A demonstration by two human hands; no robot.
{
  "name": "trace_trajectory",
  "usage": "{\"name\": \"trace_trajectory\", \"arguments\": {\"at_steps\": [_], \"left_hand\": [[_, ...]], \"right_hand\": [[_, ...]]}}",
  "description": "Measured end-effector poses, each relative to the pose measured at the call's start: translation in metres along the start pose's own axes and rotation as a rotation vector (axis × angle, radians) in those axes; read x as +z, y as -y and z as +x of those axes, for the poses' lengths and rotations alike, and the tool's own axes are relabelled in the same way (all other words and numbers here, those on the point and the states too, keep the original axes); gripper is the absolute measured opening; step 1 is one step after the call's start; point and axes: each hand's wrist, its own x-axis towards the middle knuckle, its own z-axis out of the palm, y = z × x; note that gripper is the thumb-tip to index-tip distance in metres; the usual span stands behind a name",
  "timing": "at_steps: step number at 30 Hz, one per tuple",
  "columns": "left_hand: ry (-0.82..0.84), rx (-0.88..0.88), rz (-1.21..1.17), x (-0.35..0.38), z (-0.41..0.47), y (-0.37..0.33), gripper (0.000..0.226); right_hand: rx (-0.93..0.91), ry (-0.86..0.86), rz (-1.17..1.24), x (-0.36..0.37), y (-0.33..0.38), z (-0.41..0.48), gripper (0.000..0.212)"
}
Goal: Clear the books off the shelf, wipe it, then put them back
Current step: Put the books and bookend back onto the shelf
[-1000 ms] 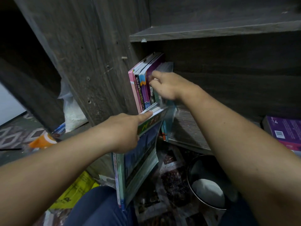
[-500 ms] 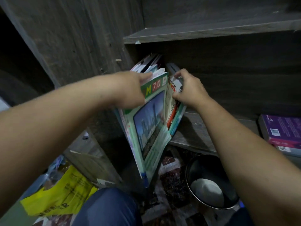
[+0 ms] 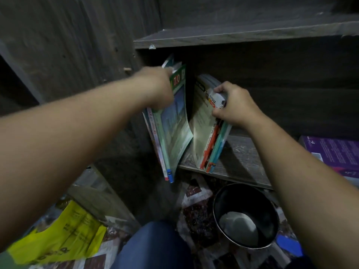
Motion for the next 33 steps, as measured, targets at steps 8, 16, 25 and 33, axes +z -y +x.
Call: {"name": "trace_trajectory", "arguments": {"at_steps": [8,16,25,33], "left_hand": [[-0.137,-0.030,-0.248,0.076,0.016,-0.011,0.070],[-0.358,0.302,0.415,0.083,-0.006,0.023,0.098],[-0.210,0.266,0.403,0.075,0.020,0.035,0.112],[-0.431,0.097,0.334,0.091,0.010,0.043,0.112]], "right_hand": [[-0.062,0.084,0.275,0.010,-0.002,-0.011,0.096],[0.067,0.459,0.257,0.053,-0.037,-0.049,0.104],[0.090,0.492,0.169,0.077,-0.027,-0.041,0.131],[0.059,0.273,0.174,0.134,-0.010,-0.044,0.160]]}}
